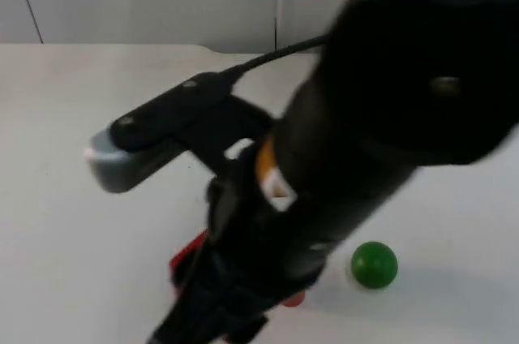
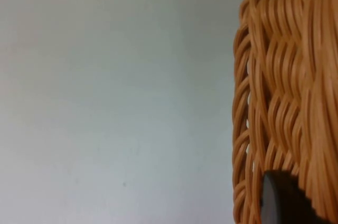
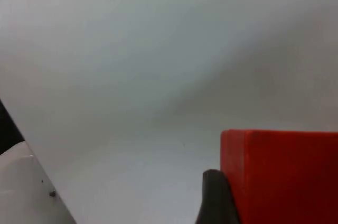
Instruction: Pick up the basket with the left hand and place the object to the left of the red cylinder into the basket with the right hand.
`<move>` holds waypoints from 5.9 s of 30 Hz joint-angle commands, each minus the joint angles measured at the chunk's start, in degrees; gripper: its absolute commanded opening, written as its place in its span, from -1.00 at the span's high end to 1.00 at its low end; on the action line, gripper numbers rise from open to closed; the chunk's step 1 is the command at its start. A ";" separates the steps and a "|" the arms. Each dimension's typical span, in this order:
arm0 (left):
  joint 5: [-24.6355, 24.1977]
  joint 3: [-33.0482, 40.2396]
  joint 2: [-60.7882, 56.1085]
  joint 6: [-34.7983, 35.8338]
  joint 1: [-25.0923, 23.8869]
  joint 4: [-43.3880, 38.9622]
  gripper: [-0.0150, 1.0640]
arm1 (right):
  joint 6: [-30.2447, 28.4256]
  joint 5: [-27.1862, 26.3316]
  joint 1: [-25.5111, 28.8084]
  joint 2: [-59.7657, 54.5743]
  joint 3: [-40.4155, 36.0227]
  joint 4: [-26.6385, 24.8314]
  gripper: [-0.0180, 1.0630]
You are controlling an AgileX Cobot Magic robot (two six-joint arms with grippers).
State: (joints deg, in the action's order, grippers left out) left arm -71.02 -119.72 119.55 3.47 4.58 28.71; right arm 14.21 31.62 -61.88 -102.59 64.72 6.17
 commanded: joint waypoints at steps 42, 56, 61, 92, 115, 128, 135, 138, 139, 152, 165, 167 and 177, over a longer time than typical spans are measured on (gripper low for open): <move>1.06 4.74 -0.63 -2.96 0.43 2.33 0.98 | 12.68 6.20 8.89 24.69 5.12 17.78 0.97; 1.06 4.74 -0.63 -3.08 0.43 2.33 0.98 | 4.29 6.95 17.96 19.92 15.07 13.79 0.97; 1.06 4.74 -0.63 -3.08 0.43 2.33 0.98 | 1.52 7.38 21.51 15.29 18.22 11.23 0.97; 1.06 4.74 -0.63 -4.72 0.43 2.22 0.98 | 1.11 -9.11 29.30 -3.03 19.79 5.39 -0.17; 1.06 4.83 5.11 -6.54 0.43 3.39 0.98 | -6.58 10.84 29.30 36.14 17.10 7.16 -0.61; 4.88 6.53 13.54 -16.58 1.77 8.49 0.98 | -6.58 13.38 29.30 60.20 -1.00 7.16 -0.61; 22.16 16.50 13.66 -20.87 5.64 10.87 0.98 | -6.58 14.81 29.30 66.91 -6.33 7.16 -0.61; 26.39 19.18 13.66 -21.18 6.28 11.47 0.98 | -6.58 17.56 29.30 67.64 -6.58 7.16 -0.61; 26.44 19.45 13.66 -21.18 6.42 11.47 0.98 | -6.87 18.04 29.30 67.64 -6.58 7.16 -0.61; 21.88 19.44 13.66 -21.63 6.42 11.18 0.98 | -4.92 18.39 29.30 66.49 -6.35 7.57 -0.61; 20.65 19.44 13.56 -21.85 6.06 10.13 0.98 | -2.48 19.59 29.30 44.41 10.14 6.52 -0.61; 20.91 19.44 13.56 -21.85 5.80 9.61 0.98 | -2.48 19.87 29.30 42.81 11.77 6.52 -0.61; 22.31 19.44 15.39 -21.85 3.32 10.13 0.80 | -2.90 19.13 29.30 36.89 17.01 5.32 -0.61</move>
State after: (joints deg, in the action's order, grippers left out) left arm -49.48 -100.39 134.96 -18.20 7.99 37.41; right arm 11.57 51.29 -32.64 -65.70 81.05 11.90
